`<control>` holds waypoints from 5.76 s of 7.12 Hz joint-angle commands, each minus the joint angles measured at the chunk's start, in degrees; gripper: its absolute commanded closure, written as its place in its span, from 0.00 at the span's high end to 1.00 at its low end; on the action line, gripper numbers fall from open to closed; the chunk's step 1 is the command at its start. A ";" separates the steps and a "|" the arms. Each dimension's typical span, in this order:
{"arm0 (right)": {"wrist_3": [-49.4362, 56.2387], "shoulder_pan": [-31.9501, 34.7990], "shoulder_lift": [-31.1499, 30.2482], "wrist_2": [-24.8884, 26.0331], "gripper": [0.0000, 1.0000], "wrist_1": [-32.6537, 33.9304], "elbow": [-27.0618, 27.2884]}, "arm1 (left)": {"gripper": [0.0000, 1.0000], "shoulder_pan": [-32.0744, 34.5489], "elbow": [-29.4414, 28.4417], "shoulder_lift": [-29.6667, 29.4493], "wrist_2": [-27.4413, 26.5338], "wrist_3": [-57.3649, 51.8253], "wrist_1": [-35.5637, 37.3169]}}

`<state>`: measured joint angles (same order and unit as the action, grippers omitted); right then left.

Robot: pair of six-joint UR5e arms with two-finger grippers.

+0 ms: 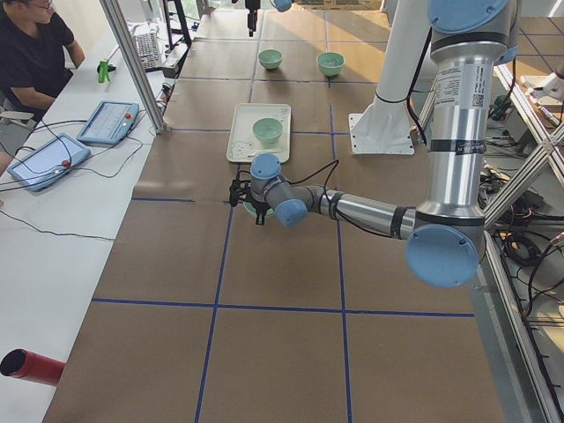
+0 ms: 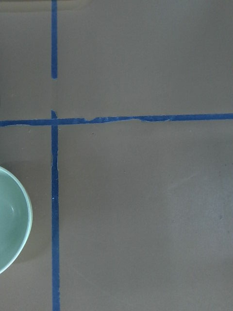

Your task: Stack green bowls together

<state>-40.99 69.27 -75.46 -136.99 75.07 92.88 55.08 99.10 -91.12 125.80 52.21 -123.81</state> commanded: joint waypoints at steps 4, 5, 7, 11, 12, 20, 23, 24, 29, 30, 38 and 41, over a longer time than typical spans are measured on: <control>-5.86 -5.99 -7.13 9.29 1.00 -20.12 -6.39 | 0.00 2.05 6.63 -14.59 1.38 9.02 20.61; -5.59 -5.99 -8.11 9.11 1.00 -20.23 -6.48 | 0.00 1.96 6.63 -16.09 1.38 10.88 21.49; -4.46 -5.99 -10.05 9.11 1.00 -20.23 -6.57 | 0.00 1.70 5.84 -18.64 1.38 14.04 21.68; -3.83 -8.27 -12.25 9.37 1.00 -20.40 -6.48 | 0.00 -3.40 3.39 -23.38 0.76 21.86 21.24; -3.66 -8.62 -12.34 9.37 0.90 -20.32 -6.57 | 0.00 -4.01 3.12 -23.75 0.76 22.32 21.15; -1.80 3.13 -9.63 -10.02 0.00 -19.70 -5.95 | 0.00 -12.00 -0.58 -30.94 -5.73 29.87 20.89; -5.40 3.32 -6.20 -10.76 0.00 -19.44 -5.87 | 0.00 -18.77 -2.25 -33.76 -10.31 33.31 20.45; -6.81 3.24 -5.15 -10.76 0.00 -19.61 -5.78 | 0.00 -19.83 -2.42 -33.86 -10.40 33.31 20.36; -8.23 3.24 -5.05 -11.55 0.00 -19.88 -4.28 | 0.00 -20.19 -6.64 -35.18 -12.42 33.66 16.32; -8.32 3.32 -5.05 -11.55 0.00 -19.79 -3.93 | 0.00 -20.19 -6.73 -35.09 -12.42 33.66 16.32; -26.31 -10.77 9.51 -3.34 0.00 -19.44 -0.68 | 1.00 -10.81 -5.08 -34.21 -8.21 22.80 19.89; -30.29 -25.54 16.82 13.88 0.00 -18.48 -0.94 | 1.00 -6.49 0.47 -26.93 -8.20 10.75 23.17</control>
<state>-70.43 49.72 -61.35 -130.09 56.01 92.15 46.77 98.37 -120.47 117.54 67.35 -101.18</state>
